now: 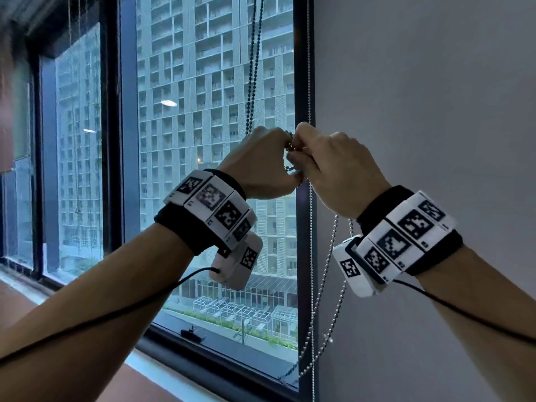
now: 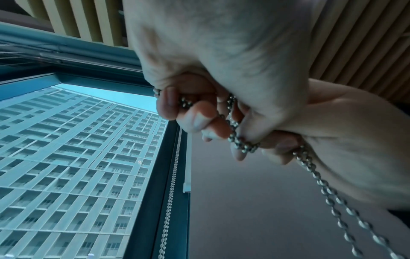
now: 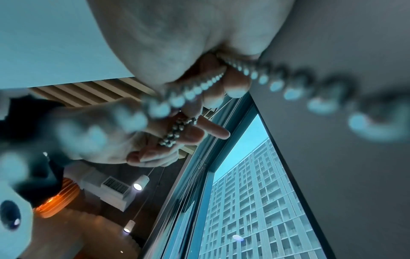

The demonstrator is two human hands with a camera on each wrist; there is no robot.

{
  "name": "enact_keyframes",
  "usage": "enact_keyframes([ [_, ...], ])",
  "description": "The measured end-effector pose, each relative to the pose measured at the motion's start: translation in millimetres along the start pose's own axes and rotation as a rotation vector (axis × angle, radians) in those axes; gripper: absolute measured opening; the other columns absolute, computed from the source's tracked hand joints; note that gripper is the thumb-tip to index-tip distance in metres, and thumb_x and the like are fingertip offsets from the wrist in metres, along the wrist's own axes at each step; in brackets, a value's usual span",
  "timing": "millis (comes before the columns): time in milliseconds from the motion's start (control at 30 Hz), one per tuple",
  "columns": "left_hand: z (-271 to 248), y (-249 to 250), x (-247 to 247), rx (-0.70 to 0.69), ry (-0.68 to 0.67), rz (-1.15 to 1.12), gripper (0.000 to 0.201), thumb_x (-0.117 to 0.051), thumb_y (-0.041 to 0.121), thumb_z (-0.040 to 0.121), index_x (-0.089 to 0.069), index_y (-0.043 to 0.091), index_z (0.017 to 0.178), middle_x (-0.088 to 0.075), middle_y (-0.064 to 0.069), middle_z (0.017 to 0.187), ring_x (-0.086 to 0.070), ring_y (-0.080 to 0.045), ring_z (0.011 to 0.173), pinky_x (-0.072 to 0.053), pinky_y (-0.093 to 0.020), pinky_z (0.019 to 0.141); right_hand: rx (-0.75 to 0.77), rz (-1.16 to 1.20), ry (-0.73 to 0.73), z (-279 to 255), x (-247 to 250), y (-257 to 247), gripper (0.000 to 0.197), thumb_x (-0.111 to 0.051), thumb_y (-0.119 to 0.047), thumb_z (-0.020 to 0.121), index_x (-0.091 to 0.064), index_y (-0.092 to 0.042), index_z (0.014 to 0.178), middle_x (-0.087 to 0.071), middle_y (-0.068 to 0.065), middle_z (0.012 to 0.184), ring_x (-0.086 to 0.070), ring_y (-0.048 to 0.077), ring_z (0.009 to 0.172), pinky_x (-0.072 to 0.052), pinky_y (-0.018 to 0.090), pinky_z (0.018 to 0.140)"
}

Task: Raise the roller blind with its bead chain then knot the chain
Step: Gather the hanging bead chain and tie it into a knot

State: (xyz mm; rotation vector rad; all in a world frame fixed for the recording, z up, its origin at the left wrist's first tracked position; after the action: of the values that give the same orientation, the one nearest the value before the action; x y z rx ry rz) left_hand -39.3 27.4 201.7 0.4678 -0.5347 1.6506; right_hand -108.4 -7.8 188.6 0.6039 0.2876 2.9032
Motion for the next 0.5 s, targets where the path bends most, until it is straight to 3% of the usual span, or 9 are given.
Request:
enact_keyframes([
  [67,0.0,1.1,0.7,0.002,-0.003,0.005,0.024,-0.048,0.027,0.069,-0.067,0.013,0.071,-0.067,-0.002,0.064,-0.065,-0.017,0.061,-0.056,-0.039,0.066,0.012,-0.023,-0.019,-0.5,-2.8,-1.8,0.018,-0.041,-0.031,0.1,-0.057,-0.025,0.094,-0.055,-0.004,0.069,-0.049,0.023,0.061,-0.033,0.03,0.062],
  [133,-0.3,2.1,1.1,0.002,-0.005,0.018,0.018,-0.047,0.023,0.069,-0.063,0.014,0.065,-0.065,-0.002,0.061,-0.063,-0.018,0.059,-0.056,-0.039,0.062,-0.019,0.068,-0.027,1.5,-5.5,3.0,0.023,-0.046,-0.033,0.096,-0.062,-0.026,0.08,-0.052,-0.008,0.068,-0.052,0.022,0.065,-0.033,0.031,0.062],
  [267,-1.1,4.2,-0.3,0.0,0.007,0.063,0.011,-0.051,0.021,0.071,-0.062,0.018,0.069,-0.06,0.002,0.061,-0.061,-0.017,0.058,-0.055,-0.035,0.059,-0.251,0.333,0.05,6.4,-7.4,24.2,0.025,-0.06,-0.033,0.083,-0.071,-0.02,0.065,-0.055,-0.003,0.075,-0.056,0.017,0.07,-0.045,0.035,0.066],
  [367,-0.7,6.5,-3.9,-0.023,0.018,0.11,0.026,-0.041,0.025,0.069,-0.064,0.014,0.077,-0.065,-0.002,0.066,-0.064,-0.021,0.06,-0.057,-0.037,0.059,-0.362,0.278,0.125,3.1,-8.7,29.2,0.02,-0.062,-0.03,0.079,-0.07,-0.023,0.062,-0.059,-0.005,0.08,-0.057,0.016,0.071,-0.039,0.024,0.061],
  [433,-0.4,8.9,-3.4,-0.05,0.043,0.109,0.036,-0.036,0.024,0.067,-0.068,0.015,0.082,-0.07,-0.004,0.072,-0.066,-0.023,0.064,-0.057,-0.036,0.061,-0.416,0.266,0.202,-1.6,-5.6,30.9,0.02,-0.061,-0.027,0.076,-0.066,-0.021,0.057,-0.061,-0.004,0.073,-0.056,0.016,0.064,-0.034,0.022,0.054],
  [500,-0.5,9.6,-1.3,-0.043,0.058,0.069,0.033,-0.038,0.021,0.067,-0.068,0.018,0.079,-0.07,-0.002,0.071,-0.065,-0.021,0.065,-0.054,-0.033,0.062,-0.439,0.302,0.289,-4.6,-1.2,31.6,0.02,-0.063,-0.026,0.073,-0.067,-0.017,0.055,-0.061,-0.002,0.06,-0.056,0.016,0.054,-0.037,0.023,0.051],
])
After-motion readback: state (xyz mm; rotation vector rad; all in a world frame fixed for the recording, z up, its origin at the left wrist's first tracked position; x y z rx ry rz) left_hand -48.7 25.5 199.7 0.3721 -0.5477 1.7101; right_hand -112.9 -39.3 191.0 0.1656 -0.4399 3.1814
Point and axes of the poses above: each hand's wrist, its own z-axis towards the middle knuckle, its own x-axis out of the back of the hand, y = z × x, the point moved 9 cm from there along z, towards the middle knuckle
